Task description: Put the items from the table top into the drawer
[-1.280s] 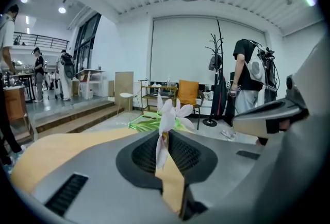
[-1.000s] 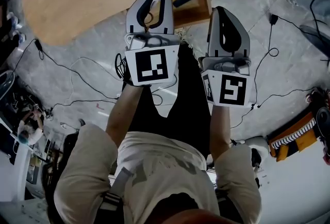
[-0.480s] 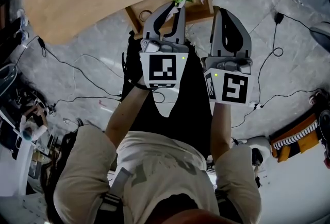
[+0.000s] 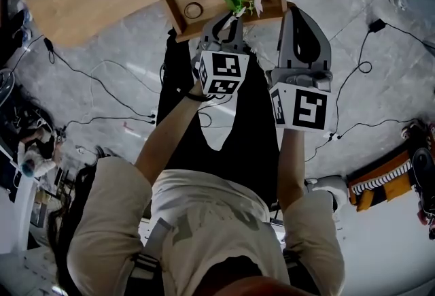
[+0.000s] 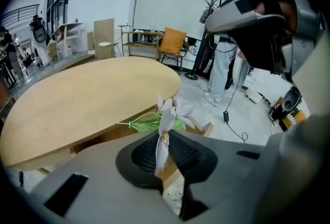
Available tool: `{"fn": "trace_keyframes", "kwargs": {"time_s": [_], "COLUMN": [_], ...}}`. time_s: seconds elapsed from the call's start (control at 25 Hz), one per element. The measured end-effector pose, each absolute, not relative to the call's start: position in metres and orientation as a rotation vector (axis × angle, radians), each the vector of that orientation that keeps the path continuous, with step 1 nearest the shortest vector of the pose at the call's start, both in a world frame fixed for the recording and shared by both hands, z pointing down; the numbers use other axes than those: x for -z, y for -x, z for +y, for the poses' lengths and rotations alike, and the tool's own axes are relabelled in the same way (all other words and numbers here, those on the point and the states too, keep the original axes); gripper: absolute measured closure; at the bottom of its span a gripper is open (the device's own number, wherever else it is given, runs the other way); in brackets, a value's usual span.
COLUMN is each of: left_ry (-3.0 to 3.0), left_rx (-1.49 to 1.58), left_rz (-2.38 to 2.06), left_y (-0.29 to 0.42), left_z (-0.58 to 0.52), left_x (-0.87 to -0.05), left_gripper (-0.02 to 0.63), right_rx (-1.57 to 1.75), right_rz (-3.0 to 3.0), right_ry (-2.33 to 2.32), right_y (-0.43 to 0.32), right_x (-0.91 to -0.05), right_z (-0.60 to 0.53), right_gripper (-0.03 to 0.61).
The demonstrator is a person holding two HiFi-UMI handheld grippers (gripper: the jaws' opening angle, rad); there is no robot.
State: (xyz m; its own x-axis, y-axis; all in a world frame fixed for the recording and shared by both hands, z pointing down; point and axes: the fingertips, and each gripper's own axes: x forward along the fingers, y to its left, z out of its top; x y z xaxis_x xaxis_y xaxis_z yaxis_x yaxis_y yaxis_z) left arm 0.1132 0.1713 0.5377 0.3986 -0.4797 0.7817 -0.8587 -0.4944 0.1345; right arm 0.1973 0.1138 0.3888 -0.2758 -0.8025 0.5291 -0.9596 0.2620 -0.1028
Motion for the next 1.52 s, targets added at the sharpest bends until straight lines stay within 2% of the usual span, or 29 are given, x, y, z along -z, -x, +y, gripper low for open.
{"fn": "trace_keyframes", "kwargs": {"time_s": [0.36, 0.44, 0.48, 1.08, 1.2, 1.36, 1.52], "left_ry": [-1.915, -1.881, -1.872, -1.810, -1.820, -1.856, -1.927], "left_rx": [-0.993, -0.990, -0.990, -0.854, -0.788, -0.670, -0.512], "left_rz": [-1.144, -1.123, -1.109, -1.230, -1.296, -1.438, -1.557], "left_y": [-0.089, -0.087, -0.087, -0.061, -0.048, -0.021, 0.006], "left_z": [0.177, 0.177, 0.177, 0.160, 0.138, 0.103, 0.063], "left_x": [-0.598, -0.606, -0.608, -0.582, -0.564, -0.506, -0.415], "left_gripper": [0.551, 0.432, 0.398, 0.394, 0.410, 0.604, 0.604], "right_rx": [-0.566, -0.563, -0.563, -0.509, -0.456, -0.415, -0.302], "right_rz": [-2.192, -2.199, -2.201, -2.245, -2.266, -2.288, -2.339], "right_ry": [-1.558, -1.544, -1.537, -1.469, -1.445, -1.436, -1.450], "right_y": [-0.184, -0.181, -0.179, -0.158, -0.150, -0.136, -0.114], "right_x": [-0.396, -0.398, -0.398, -0.387, -0.375, -0.339, -0.268], "right_z": [0.112, 0.114, 0.115, 0.112, 0.104, 0.094, 0.068], "right_gripper": [0.574, 0.574, 0.574, 0.574, 0.574, 0.574, 0.574]}}
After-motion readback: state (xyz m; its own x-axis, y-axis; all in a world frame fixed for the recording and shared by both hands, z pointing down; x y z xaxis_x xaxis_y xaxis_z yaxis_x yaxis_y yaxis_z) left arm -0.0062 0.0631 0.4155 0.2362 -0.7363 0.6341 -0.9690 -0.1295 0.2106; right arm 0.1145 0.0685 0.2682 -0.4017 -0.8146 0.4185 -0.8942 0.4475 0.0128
